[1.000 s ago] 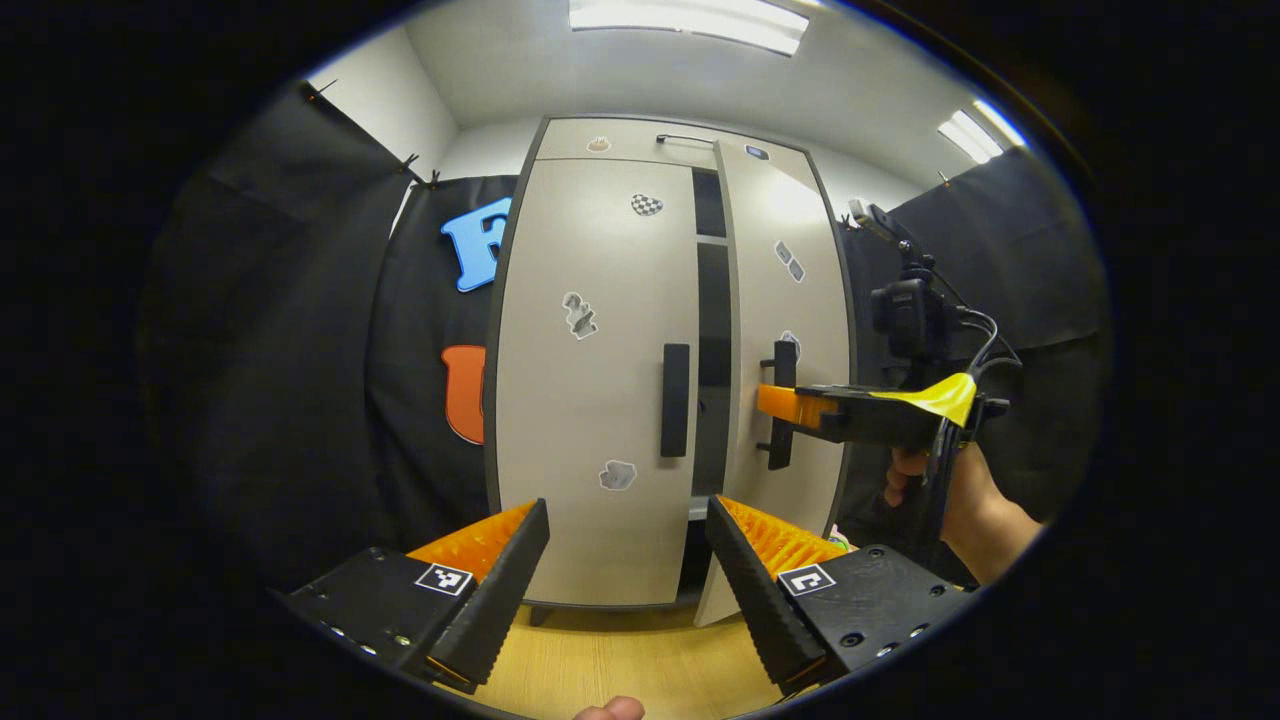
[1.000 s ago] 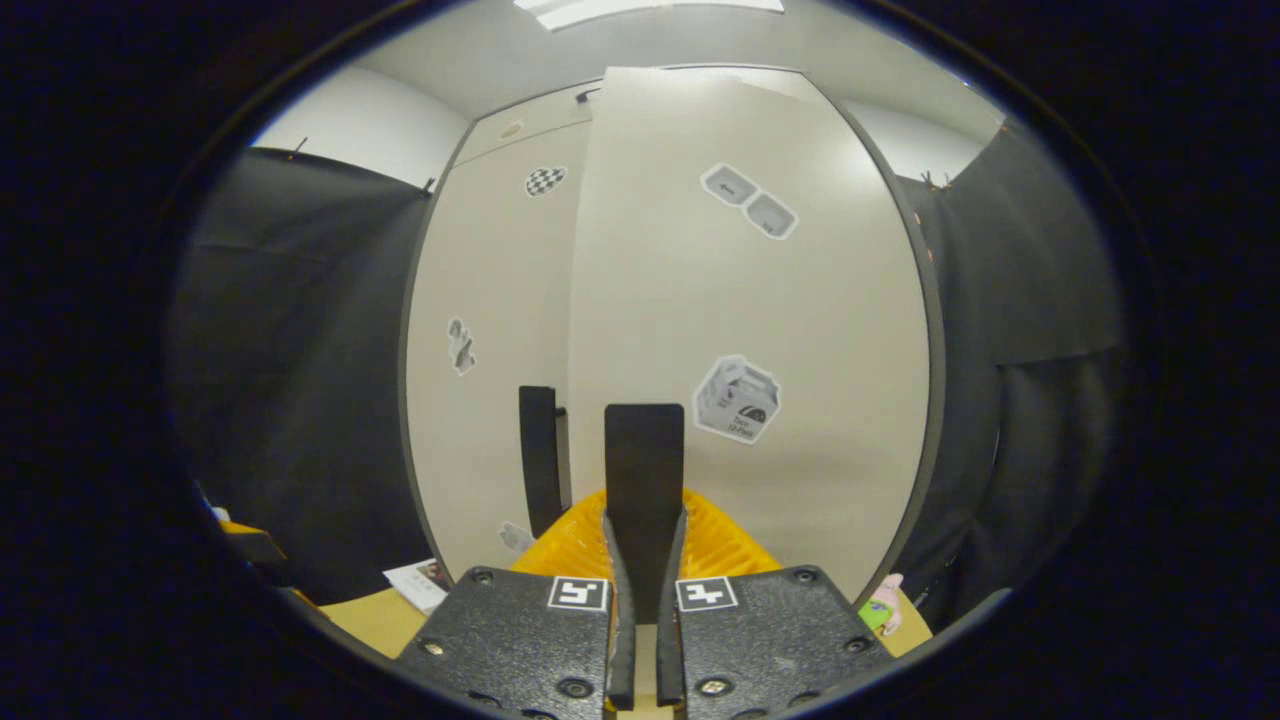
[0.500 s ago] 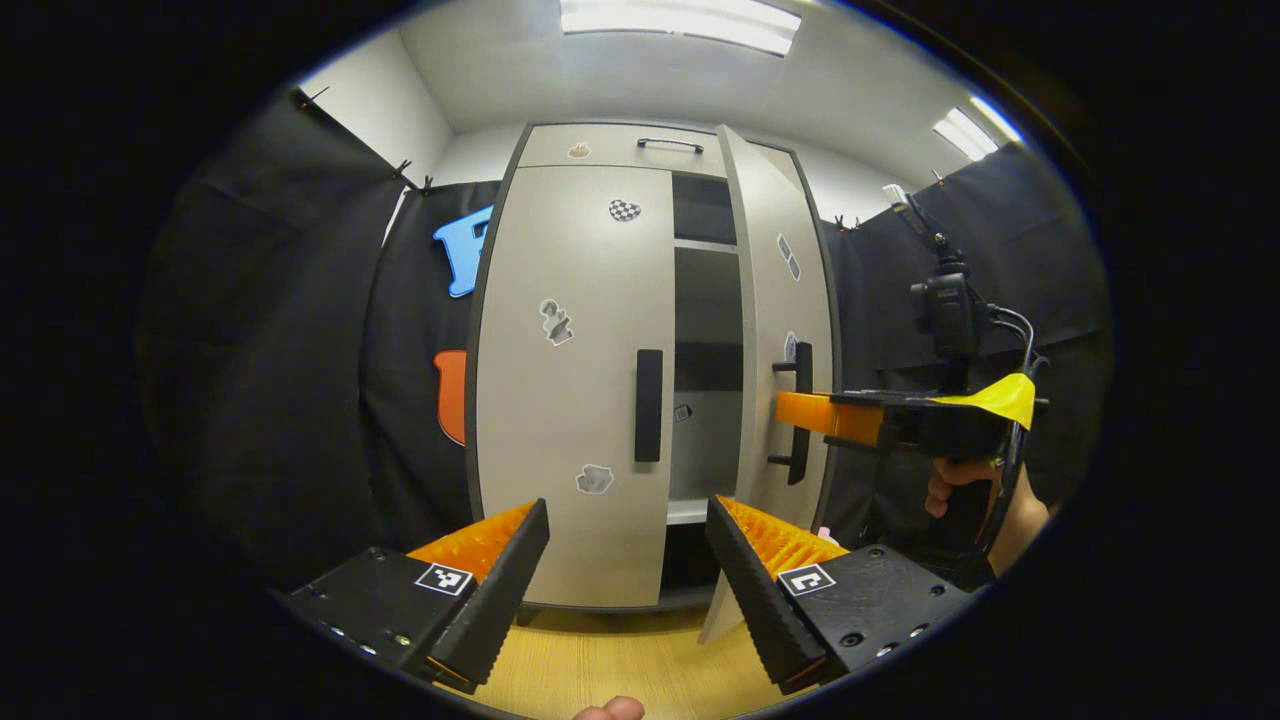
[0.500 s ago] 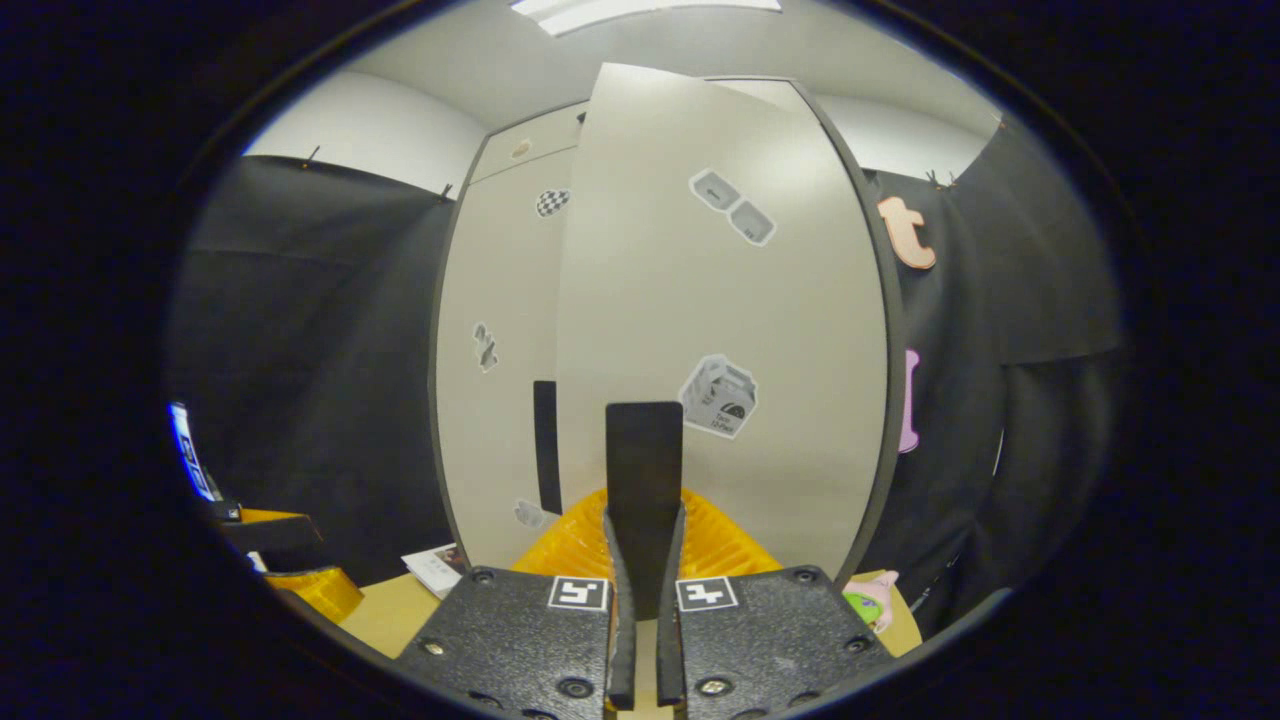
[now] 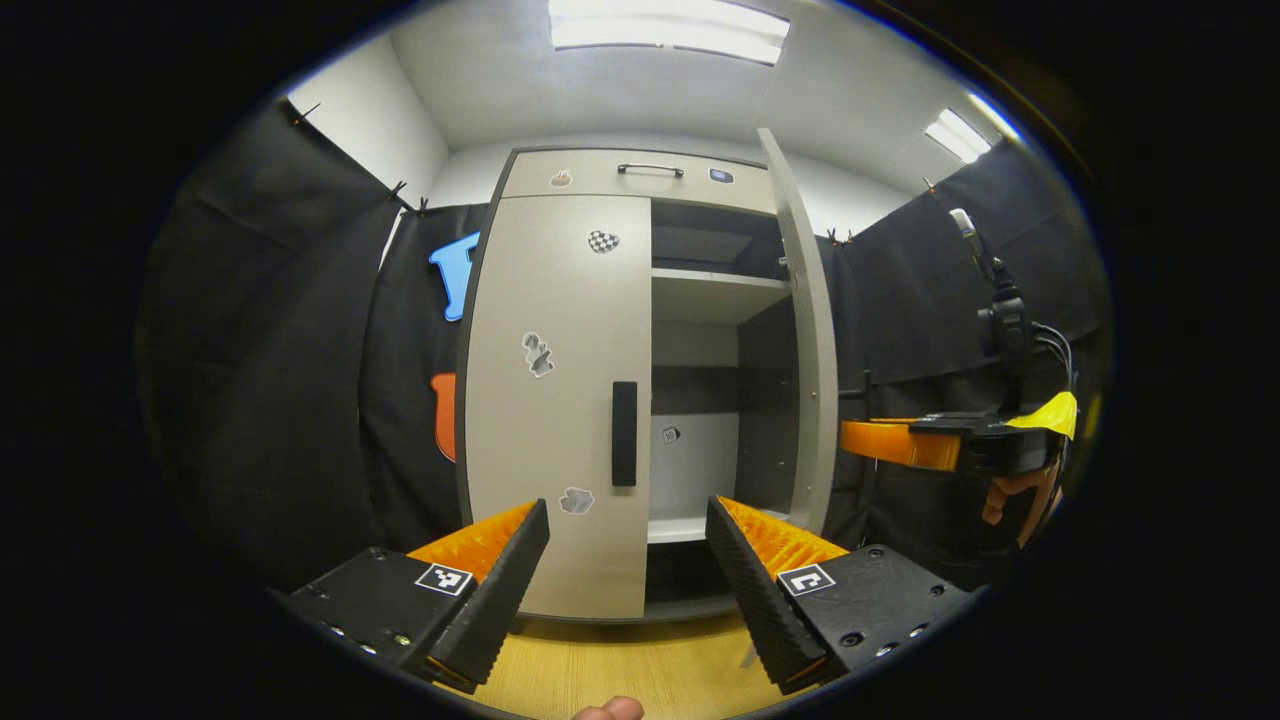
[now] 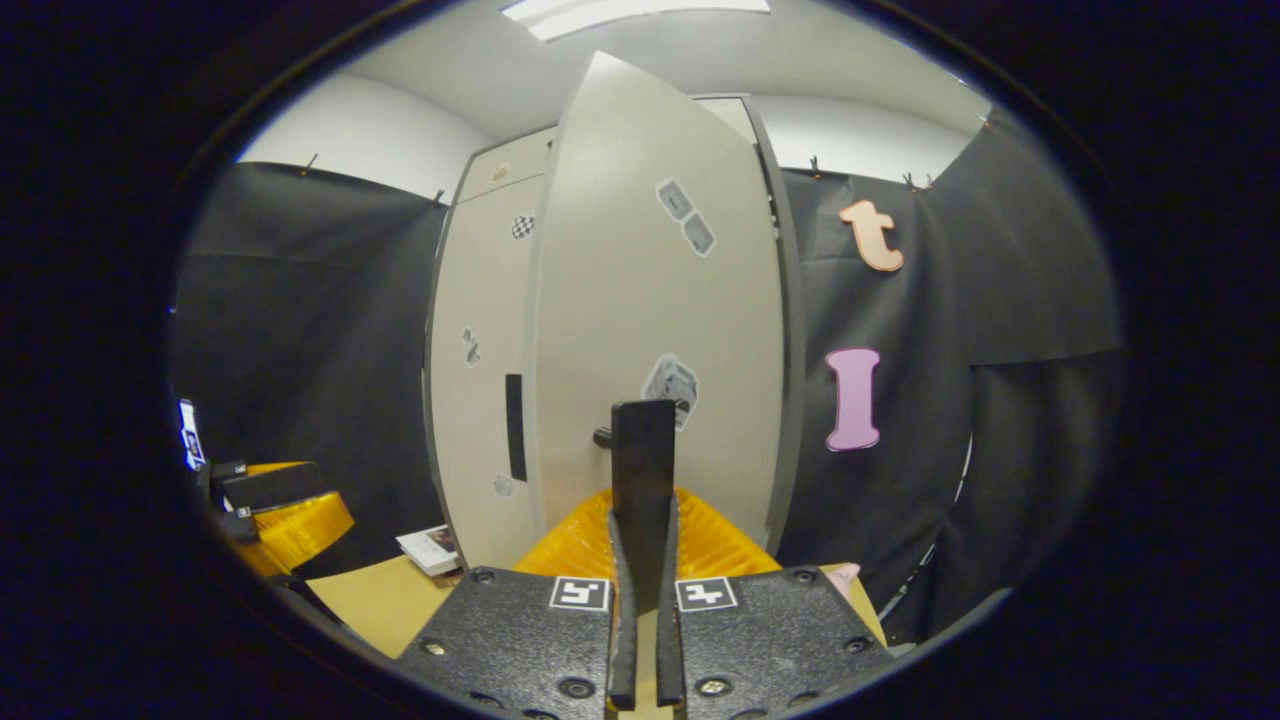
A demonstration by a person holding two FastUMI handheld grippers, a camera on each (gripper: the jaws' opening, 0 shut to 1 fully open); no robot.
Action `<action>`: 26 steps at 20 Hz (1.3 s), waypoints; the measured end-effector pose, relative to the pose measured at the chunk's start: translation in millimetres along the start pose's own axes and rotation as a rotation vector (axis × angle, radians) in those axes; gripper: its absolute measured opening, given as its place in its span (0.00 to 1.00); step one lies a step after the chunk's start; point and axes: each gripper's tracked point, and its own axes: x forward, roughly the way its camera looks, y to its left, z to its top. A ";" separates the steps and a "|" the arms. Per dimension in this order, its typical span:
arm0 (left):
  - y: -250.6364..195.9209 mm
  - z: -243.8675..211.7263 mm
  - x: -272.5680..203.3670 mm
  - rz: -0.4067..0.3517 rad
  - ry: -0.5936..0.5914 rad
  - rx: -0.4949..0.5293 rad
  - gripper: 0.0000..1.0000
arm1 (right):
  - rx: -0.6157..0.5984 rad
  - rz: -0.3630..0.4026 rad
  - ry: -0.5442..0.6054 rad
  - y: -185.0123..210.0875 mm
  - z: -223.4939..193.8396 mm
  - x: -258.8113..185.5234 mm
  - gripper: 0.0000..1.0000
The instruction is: Open the right door of the double-door shoe cabinet with the right hand, and open the left door with the left hand.
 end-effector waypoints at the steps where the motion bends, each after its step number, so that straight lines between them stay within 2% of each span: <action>1: -3.0 3.1 -0.6 0.000 -0.006 0.005 0.95 | -0.010 -0.016 -0.001 -9.6 -0.6 -5.3 0.11; 5: -18.0 9.2 -5.8 -0.007 -0.008 0.001 0.95 | -0.020 -0.073 0.007 -48.2 -1.8 -18.1 0.10; 10: -27.4 4.3 -5.2 -0.014 0.010 -0.019 0.95 | -0.020 -0.200 -0.007 -104.7 -2.9 -24.7 0.06; 12: -26.8 5.3 -5.6 -0.009 0.009 -0.013 0.95 | 0.057 -0.143 -0.002 -94.8 -9.4 -25.4 0.04; 13: -26.8 5.3 -5.2 -0.007 0.007 -0.011 0.95 | 0.053 -0.142 0.004 -98.6 -12.1 -22.6 0.04; 15: -26.8 6.7 -5.4 -0.004 0.004 -0.013 0.95 | 0.012 -0.169 0.005 -101.1 -18.0 -25.1 0.04; 17: -24.7 8.1 -7.0 0.004 0.000 -0.005 0.95 | -0.047 -0.233 0.017 -103.0 -21.5 -33.3 0.04; 18: -23.4 8.4 -6.5 0.007 -0.001 -0.003 0.95 | -0.074 -0.262 0.012 -107.6 -22.0 -37.7 0.08; 19: -22.9 8.2 -5.8 0.011 0.000 -0.004 0.95 | -0.073 -0.288 0.006 -108.7 -19.9 -45.6 0.27; 20: -23.1 7.6 -5.1 0.010 0.003 -0.007 0.95 | -0.060 -0.299 0.001 -108.1 -19.0 -54.7 0.36; 21: -22.2 6.7 -4.4 0.008 0.008 -0.010 0.95 | -0.036 -0.295 -0.004 -103.3 -20.6 -63.7 0.51; 22: -20.4 5.6 -2.5 0.007 0.014 -0.013 0.95 | -0.008 -0.293 -0.011 -99.9 -20.8 -73.2 0.56; 23: -16.4 3.9 2.8 0.008 0.017 -0.015 0.95 | 0.014 -0.291 -0.022 -98.1 -20.9 -84.0 0.67; 26: -4.6 8.4 27.5 0.009 0.001 -0.010 0.95 | 0.002 -0.305 -0.046 -88.7 -14.7 -112.4 0.70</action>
